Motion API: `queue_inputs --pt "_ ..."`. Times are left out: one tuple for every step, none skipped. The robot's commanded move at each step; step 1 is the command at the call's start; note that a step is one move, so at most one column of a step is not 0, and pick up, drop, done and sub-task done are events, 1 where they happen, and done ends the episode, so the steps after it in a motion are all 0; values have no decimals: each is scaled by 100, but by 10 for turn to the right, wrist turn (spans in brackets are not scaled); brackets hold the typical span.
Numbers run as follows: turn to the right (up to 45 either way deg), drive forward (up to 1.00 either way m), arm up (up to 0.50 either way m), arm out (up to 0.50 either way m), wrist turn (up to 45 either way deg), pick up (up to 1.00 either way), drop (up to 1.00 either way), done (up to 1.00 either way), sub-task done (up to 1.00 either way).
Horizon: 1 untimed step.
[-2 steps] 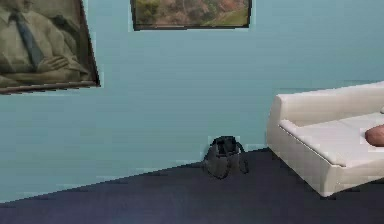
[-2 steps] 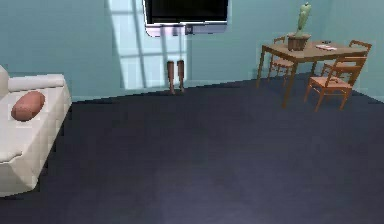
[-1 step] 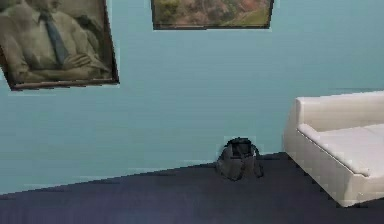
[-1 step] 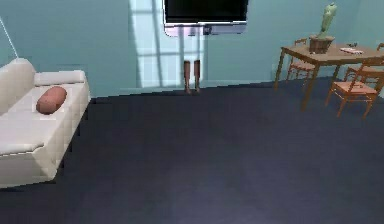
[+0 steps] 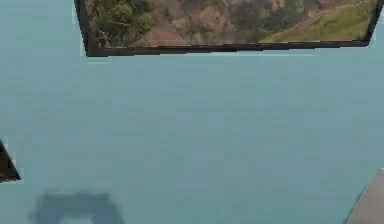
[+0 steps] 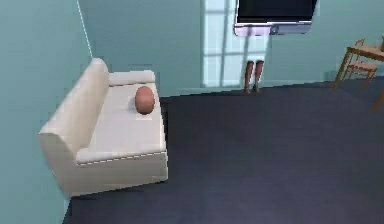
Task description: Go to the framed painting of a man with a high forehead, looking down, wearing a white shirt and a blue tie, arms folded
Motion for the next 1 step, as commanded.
queue_inputs --pt "-450 0 0 0 0 0 0 0 0"
